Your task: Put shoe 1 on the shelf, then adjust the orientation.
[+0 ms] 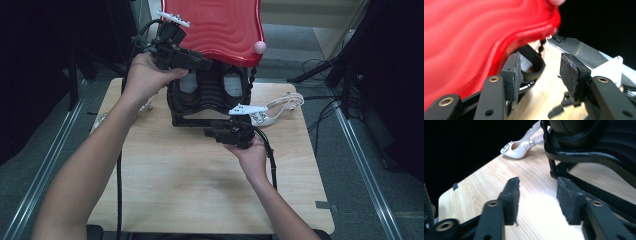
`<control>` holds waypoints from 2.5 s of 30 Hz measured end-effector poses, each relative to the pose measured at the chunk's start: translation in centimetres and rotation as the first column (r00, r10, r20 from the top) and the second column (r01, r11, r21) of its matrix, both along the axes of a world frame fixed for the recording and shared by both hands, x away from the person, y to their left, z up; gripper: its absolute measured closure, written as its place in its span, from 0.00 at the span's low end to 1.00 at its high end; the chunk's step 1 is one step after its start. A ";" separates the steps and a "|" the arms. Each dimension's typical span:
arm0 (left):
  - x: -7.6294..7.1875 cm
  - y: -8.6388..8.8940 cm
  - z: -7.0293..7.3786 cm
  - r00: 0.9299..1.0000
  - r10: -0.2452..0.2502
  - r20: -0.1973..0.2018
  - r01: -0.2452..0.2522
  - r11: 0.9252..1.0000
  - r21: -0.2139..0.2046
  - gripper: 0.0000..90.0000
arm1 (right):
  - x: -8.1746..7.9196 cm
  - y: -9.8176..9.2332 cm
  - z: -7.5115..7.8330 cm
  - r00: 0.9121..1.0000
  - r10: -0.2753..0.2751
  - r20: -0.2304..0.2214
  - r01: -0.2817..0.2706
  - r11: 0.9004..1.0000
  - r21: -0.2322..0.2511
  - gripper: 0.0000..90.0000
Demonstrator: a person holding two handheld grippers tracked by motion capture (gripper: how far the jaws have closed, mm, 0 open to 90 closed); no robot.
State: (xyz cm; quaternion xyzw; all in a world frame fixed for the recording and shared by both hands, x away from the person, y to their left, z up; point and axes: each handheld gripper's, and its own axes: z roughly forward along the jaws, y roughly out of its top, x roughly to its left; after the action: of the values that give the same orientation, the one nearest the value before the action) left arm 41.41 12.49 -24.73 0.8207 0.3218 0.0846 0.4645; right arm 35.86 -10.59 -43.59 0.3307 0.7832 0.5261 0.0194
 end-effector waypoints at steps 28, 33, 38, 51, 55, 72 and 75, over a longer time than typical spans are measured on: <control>-4.5 3.3 -10.8 0.997 -0.020 -0.073 0.017 0.999 -0.033 0.52 | -1.2 -2.9 -3.8 0.989 -0.015 -0.148 0.020 0.999 0.030 0.28; -5.2 4.2 -13.3 0.996 0.000 -0.086 -0.003 0.999 -0.037 0.52 | -2.0 -3.3 -4.0 0.994 -0.052 -0.098 0.054 0.998 0.018 0.39; -5.6 5.0 -15.8 0.994 0.007 -0.106 -0.011 0.999 -0.045 0.52 | -2.4 -3.9 -4.1 0.996 -0.052 -0.078 0.054 0.998 0.013 0.58; -6.2 6.2 -20.4 0.990 0.026 -0.137 -0.029 0.999 -0.023 0.59 | -3.3 -6.3 -4.7 0.998 -0.052 -0.036 0.050 0.997 -0.056 0.64; -6.4 7.1 -21.2 0.988 0.047 -0.145 -0.054 0.998 -0.044 0.59 | -3.5 -6.8 -4.9 0.999 -0.044 -0.017 0.043 0.997 -0.068 0.69; -7.7 13.0 -23.5 0.964 0.191 -0.183 -0.205 0.977 -0.065 0.83 | -1.0 -7.1 -5.9 0.992 -0.060 -0.112 0.052 0.996 -0.070 0.62; -7.7 13.9 -23.8 0.960 0.217 -0.177 -0.227 0.973 -0.037 0.89 | -1.0 -6.9 -6.0 0.990 -0.058 -0.127 0.049 0.996 -0.071 0.61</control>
State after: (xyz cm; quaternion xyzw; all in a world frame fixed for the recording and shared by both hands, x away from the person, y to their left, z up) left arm 33.71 26.43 -48.55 0.7703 0.4527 0.0561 0.4457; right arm 34.90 -17.49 -49.58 0.3841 0.7910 0.4761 -0.0059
